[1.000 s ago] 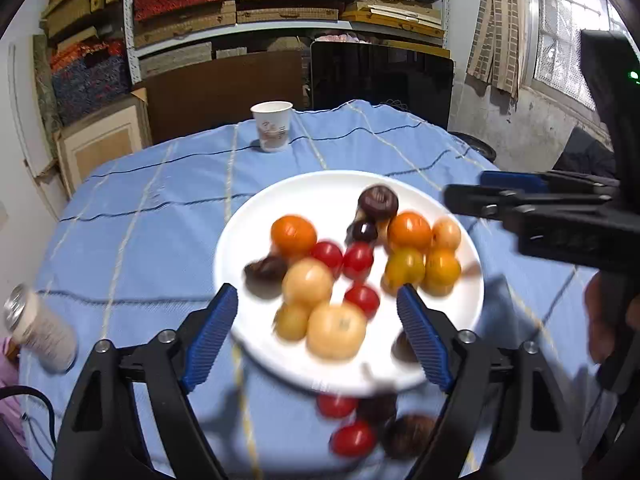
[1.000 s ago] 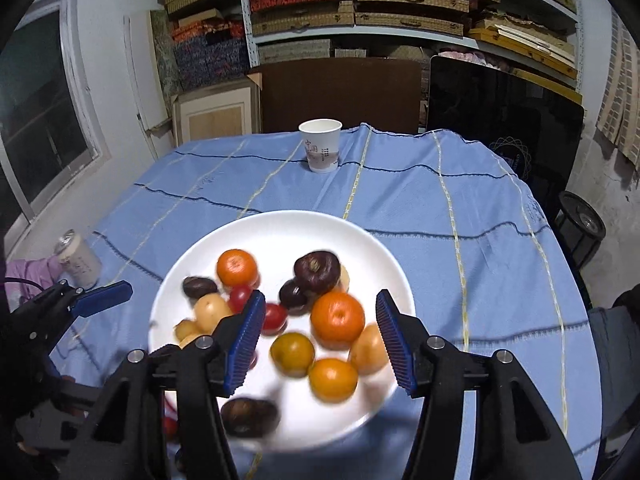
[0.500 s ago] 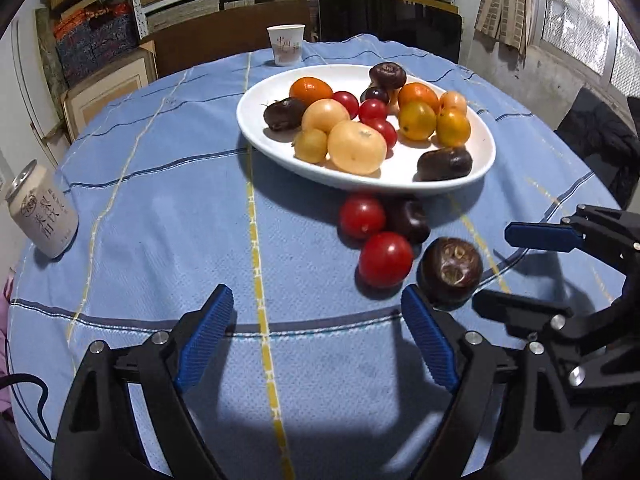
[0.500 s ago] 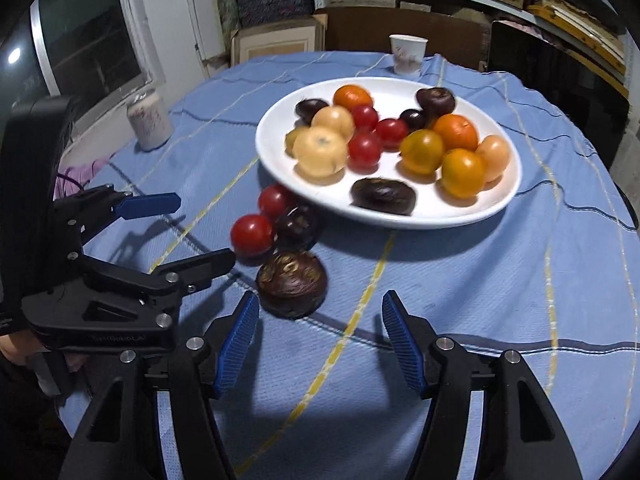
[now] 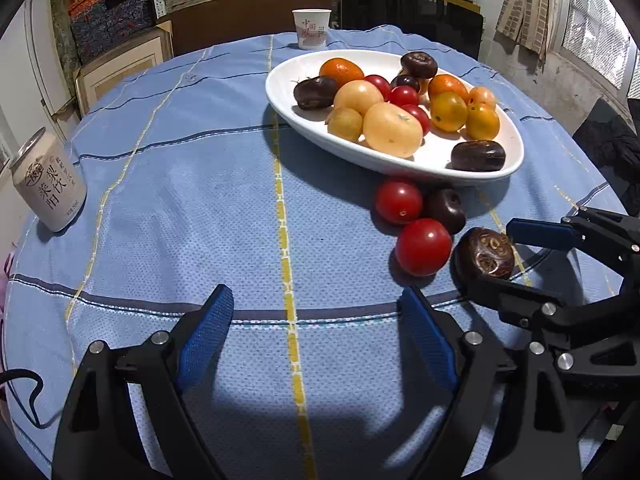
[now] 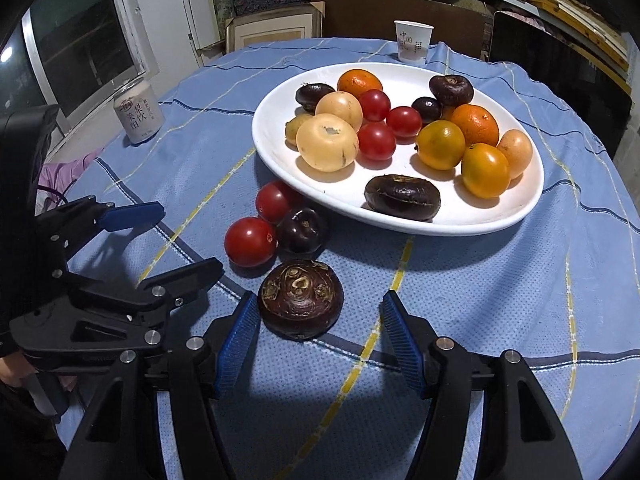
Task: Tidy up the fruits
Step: 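Grasp another dark wrinkled fruit with the right gripper, then grasp a red tomato with the left gripper while the right gripper holds its fruit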
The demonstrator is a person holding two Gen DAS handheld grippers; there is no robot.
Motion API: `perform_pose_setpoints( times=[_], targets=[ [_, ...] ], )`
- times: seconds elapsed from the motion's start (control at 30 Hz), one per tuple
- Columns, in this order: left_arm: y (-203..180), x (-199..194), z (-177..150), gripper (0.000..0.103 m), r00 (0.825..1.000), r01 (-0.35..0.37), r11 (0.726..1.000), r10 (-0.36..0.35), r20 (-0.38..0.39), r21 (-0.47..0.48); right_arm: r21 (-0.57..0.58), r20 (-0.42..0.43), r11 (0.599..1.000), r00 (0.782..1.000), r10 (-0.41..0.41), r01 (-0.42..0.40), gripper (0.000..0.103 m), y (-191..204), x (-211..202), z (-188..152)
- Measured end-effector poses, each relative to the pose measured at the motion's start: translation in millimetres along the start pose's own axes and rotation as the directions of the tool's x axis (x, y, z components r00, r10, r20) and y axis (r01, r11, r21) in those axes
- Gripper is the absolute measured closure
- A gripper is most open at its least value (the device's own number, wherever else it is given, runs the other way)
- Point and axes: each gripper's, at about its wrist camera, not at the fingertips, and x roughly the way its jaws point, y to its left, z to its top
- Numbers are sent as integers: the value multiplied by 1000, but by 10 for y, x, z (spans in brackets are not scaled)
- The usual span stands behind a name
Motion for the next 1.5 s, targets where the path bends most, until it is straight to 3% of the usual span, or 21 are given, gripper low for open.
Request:
perform_pose_setpoints(
  times=[0.43,0.5,0.6,0.8,1.03,1.3,1.5],
  targets=[
    [42,20,12,18,1000,-9,1000,9,-8,-14,14,20,1000,1000,17,-17,39,-51,48,62],
    [42,20,10,17,1000,-9,1000,9,-8,-13,3,22,1000,1000,2,-3,43,-38,45,59],
    [49,25,10,14,1000,-9,1000,9,-10,-12,-22,22,999,999,-43,43,59,-25,41,52],
    [47,28,10,14,1000,-8,1000,8,-9,-13,-50,26,996,997,-72,73,59,-45,-18,-16],
    [-89,-20,24,14,1000,-1,999,0,13,36,25,72,999,996,-46,45,60,-263,-228,-169],
    [-364,110,165,14,1000,-18,995,17,3,98,75,44,994,995,-88,84,60,-375,-209,-224],
    [-378,146,204,15,1000,-19,996,18,13,86,83,37,994,996,-81,77,59,-378,-191,-221]
  ],
)
